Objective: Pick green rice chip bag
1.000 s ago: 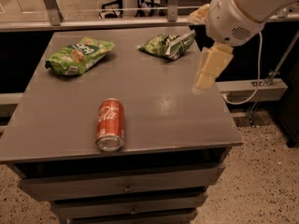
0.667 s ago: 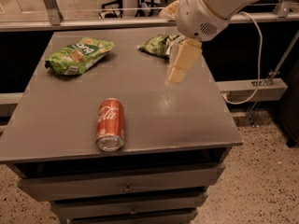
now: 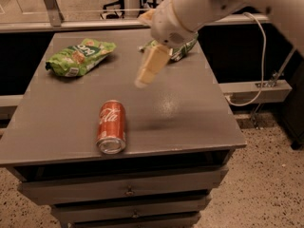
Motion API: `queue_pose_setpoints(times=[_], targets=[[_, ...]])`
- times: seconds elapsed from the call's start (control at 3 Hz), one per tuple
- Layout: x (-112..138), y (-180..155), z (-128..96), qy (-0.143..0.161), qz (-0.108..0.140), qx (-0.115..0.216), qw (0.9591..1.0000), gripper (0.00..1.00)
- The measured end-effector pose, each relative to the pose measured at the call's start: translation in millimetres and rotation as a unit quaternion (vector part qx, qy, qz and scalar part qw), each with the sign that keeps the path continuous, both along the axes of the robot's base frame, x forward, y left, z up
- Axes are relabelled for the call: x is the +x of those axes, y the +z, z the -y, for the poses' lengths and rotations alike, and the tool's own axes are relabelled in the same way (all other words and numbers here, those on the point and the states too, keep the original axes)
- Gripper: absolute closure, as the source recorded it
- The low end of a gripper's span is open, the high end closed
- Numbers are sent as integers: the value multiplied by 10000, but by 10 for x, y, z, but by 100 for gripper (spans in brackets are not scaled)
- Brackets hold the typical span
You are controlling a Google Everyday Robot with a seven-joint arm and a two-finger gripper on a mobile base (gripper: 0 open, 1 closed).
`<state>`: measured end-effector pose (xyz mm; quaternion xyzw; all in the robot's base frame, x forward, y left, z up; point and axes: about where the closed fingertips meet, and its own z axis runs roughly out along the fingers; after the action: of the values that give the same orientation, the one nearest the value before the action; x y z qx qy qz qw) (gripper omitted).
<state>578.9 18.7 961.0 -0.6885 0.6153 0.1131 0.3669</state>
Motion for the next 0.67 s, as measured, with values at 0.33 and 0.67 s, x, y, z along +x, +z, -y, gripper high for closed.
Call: queue_pose_setpoints(times=[0.33,0.67], targets=[[257,-107,-579,214,-26,473,9986,0],[520,-369,-1280,272,-95,1022,9943,0]])
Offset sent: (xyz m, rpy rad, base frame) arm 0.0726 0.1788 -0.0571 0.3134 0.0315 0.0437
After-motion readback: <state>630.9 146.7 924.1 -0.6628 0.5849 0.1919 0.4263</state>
